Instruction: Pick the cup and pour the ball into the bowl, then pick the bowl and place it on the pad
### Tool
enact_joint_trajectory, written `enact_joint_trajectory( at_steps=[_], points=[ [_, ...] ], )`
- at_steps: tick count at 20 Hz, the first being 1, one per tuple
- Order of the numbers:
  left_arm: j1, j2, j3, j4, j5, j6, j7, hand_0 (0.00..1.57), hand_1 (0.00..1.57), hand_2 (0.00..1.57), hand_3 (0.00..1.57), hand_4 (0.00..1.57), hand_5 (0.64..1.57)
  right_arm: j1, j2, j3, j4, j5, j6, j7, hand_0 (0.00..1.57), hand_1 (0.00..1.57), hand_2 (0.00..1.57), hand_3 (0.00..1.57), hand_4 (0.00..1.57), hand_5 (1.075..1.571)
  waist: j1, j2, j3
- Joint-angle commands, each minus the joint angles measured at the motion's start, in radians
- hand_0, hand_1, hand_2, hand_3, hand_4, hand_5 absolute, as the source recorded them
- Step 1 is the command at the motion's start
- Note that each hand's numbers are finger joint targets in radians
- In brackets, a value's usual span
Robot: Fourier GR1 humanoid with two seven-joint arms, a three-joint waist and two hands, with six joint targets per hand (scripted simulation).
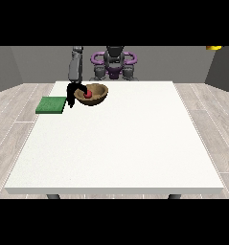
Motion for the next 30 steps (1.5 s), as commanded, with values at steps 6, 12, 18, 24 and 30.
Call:
enact_joint_trajectory(
  at_steps=[6, 12, 18, 24, 30],
  points=[
    [-0.013, 0.019, 0.028, -0.018, 0.061, -0.042, 0.005, 0.0, 0.0, 0.0, 0.0, 1.07, 1.523, 0.122, -0.109, 0.0, 0.076, 0.093, -0.168, 0.09, 1.57, 1.57, 1.57, 1.57, 0.9, 1.495, 0.052, 0.079, 0.0198],
    [-0.029, 0.058, 0.037, 0.036, 0.052, -0.036, 0.029, 0.0, 0.0, 0.0, 0.0, 1.17, 1.531, 0.1, -0.099, 0.074, -0.036, 0.15, -0.286, 0.21, 1.57, 1.57, 1.57, 1.24, 1.0, 1.546, 0.026, 0.022, 0.0165],
    [0.047, 0.063, 0.059, 0.104, 0.015, -0.035, -0.034, 0.0, 0.0, 0.0, 0.0, 1.2, 1.534, 0.016, -0.282, 0.101, -0.151, 0.158, -0.227, 0.498, 1.57, 1.57, 1.57, 1.04, 1.03, 1.556, -0.044, -0.03, 0.0164],
    [0.11, 0.093, 0.079, 0.171, 0.006, -0.061, -0.078, 0.0, 0.0, 0.0, 0.0, 1.2, 1.54, -0.046, -0.435, 0.113, -0.21, 0.173, -0.12, 0.698, 1.57, 1.57, 1.57, 0.72, 1.05, 1.563, -0.101, -0.095, 0.0205],
    [0.15, 0.138, 0.124, 0.238, 0.028, -0.109, -0.147, 0.0, 0.0, 0.0, 0.0, 1.21, 1.545, -0.084, -0.555, 0.02, -0.217, 0.091, 0.003, 0.757, 1.57, 1.57, 1.57, 0.57, 1.09, 1.564, -0.127, -0.059, 0.0212]
  ],
)
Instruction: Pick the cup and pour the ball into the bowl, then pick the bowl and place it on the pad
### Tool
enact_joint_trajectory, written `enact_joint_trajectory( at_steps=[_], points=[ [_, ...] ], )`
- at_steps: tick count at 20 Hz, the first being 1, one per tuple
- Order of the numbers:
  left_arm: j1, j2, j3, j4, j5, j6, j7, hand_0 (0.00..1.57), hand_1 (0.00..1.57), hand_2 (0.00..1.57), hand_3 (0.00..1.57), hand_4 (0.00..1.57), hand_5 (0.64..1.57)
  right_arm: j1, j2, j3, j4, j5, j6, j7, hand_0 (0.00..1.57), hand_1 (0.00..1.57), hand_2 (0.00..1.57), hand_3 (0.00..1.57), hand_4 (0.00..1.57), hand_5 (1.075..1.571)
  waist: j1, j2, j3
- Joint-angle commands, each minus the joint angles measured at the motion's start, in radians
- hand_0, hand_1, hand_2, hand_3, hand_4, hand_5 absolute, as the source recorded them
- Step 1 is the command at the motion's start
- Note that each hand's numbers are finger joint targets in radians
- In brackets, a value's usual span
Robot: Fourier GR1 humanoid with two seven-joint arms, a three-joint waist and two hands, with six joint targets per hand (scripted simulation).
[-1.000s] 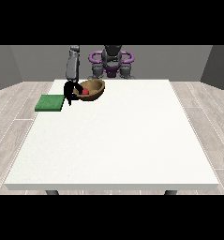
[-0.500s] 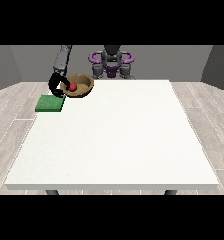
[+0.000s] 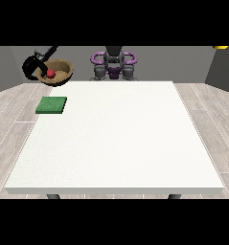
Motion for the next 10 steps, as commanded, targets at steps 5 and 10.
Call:
enact_joint_trajectory(
  at_steps=[5, 10],
  points=[
    [0.034, -0.045, -0.037, -0.071, 0.009, 0.006, -0.041, 0.0, 0.0, 0.0, 0.0, 1.21, 1.55, -0.04, -0.127, -0.116, 0.125, -0.037, 0.078, -0.037, 1.57, 1.57, 1.57, 0.57, 1.09, 1.564, 0.054, 0.048, 0.0016],
    [-0.021, 0.03, 0.007, -0.015, 0.023, -0.02, -0.125, 0.0, 0.0, 0.0, 0.0, 1.22, 1.553, -0.132, -0.109, -0.149, 0.146, -0.058, 0.038, -0.064, 1.57, 1.57, 1.57, 0.49, 1.07, 1.568, 0.074, 0.183, 0.0016]
  ],
)
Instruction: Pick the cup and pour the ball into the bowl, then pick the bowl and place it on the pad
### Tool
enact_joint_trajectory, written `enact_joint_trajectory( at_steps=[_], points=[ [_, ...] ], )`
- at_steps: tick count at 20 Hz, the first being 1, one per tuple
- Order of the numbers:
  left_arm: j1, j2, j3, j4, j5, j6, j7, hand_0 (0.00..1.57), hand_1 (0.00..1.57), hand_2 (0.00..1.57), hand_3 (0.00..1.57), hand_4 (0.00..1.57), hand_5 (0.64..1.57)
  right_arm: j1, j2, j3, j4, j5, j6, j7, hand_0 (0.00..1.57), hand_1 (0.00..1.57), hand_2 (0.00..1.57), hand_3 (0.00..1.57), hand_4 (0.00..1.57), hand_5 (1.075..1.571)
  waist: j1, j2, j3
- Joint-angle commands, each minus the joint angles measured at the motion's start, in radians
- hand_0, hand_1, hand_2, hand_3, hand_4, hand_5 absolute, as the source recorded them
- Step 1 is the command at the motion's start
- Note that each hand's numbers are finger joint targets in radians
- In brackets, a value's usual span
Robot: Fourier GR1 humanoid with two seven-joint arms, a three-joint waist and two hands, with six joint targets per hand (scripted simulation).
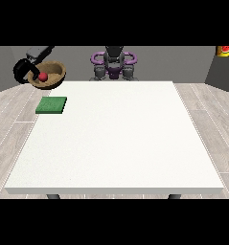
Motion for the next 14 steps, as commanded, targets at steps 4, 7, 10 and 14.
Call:
enact_joint_trajectory(
  at_steps=[4, 7, 10, 14],
  points=[
    [-0.02, 0.05, 0.02, 0.039, 0.02, -0.039, -0.047, 0.0, 0.0, 0.0, 0.0, 1.21, 1.553, -0.022, 0.109, -0.013, 0.044, -0.015, -0.058, -0.078, 1.57, 1.57, 1.57, 0.44, 1.06, 1.569, 0.013, 0.078, 0.0],
    [-0.022, 0.012, -0.01, 0.021, 0.0, 0.001, -0.06, 0.0, 0.0, 0.0, 0.0, 1.21, 1.555, -0.073, 0.126, -0.02, 0.066, -0.027, -0.081, -0.04, 1.57, 1.57, 1.57, 0.53, 1.03, 1.571, 0.018, 0.068, 0.0],
    [0.029, -0.003, -0.016, -0.022, 0.007, 0.001, -0.06, 0.0, 0.0, 0.0, 0.0, 1.2, 1.557, -0.031, 0.064, -0.057, 0.148, -0.046, 0.004, -0.104, 1.57, 1.57, 1.57, 0.55, 1.02, 1.571, 0.034, 0.044, 0.0007],
    [-0.004, 0.047, 0.017, 0.006, 0.035, -0.012, -0.054, 0.0, 0.0, 0.0, 0.0, 1.19, 1.561, -0.062, -0.004, -0.13, 0.182, -0.105, 0.026, -0.08, 1.57, 1.57, 1.57, 0.88, 0.71, 1.571, 0.013, 0.089, 0.0007]
  ],
)
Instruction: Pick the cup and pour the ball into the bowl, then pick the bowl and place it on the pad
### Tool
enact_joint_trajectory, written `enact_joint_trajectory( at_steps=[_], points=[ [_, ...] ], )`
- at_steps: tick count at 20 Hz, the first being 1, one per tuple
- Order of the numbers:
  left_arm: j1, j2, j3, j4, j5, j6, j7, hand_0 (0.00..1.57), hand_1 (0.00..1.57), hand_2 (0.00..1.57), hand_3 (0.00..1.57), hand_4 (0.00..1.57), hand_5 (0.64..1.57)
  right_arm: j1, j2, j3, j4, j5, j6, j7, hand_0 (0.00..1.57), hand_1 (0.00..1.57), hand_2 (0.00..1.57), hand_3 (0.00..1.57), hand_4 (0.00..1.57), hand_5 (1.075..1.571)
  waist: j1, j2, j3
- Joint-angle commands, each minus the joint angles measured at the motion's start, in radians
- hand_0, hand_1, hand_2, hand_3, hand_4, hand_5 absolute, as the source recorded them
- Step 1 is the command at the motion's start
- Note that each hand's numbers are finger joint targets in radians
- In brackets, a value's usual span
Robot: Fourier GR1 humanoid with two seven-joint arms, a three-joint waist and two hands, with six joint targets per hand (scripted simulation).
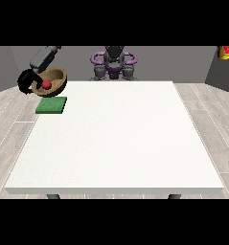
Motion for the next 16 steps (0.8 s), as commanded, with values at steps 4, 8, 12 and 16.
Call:
enact_joint_trajectory(
  at_steps=[4, 8, 12, 16],
  points=[
    [-0.007, 0.02, -0.005, -0.006, 0.03, -0.007, 0.05, 0.0, 0.0, 0.0, 0.0, 1.19, 1.563, -0.006, -0.055, -0.011, 0.06, 0.033, -0.074, 0.0, 1.57, 1.57, 1.57, 1.09, 0.0, 1.55, 0.01, -0.016, -0.0005],
    [0.027, -0.009, -0.013, -0.009, 0.013, -0.001, -0.016, 0.0, 0.0, 0.0, 0.0, 1.19, 1.561, -0.02, -0.035, -0.039, 0.072, 0.013, -0.12, -0.056, 1.51, 1.51, 1.41, 0.82, 0.0, 1.552, 0.013, 0.008, -0.0006],
    [0.021, 0.021, 0.01, 0.019, 0.004, -0.007, -0.087, 0.0, 0.0, 0.0, 0.0, 1.19, 1.563, -0.068, -0.041, -0.067, 0.08, -0.029, -0.089, -0.06, 1.46, 1.46, 1.41, 0.83, 0.0, 1.532, 0.018, 0.066, -0.0007],
    [-0.032, 0.061, 0.007, 0.044, 0.029, -0.014, -0.034, 0.0, 0.0, 0.0, 0.0, 1.19, 1.565, -0.117, 0.016, -0.043, 0.083, -0.013, -0.163, -0.068, 1.43, 1.43, 1.38, 0.67, 0.0, 1.534, 0.025, 0.077, -0.0005]
  ],
)
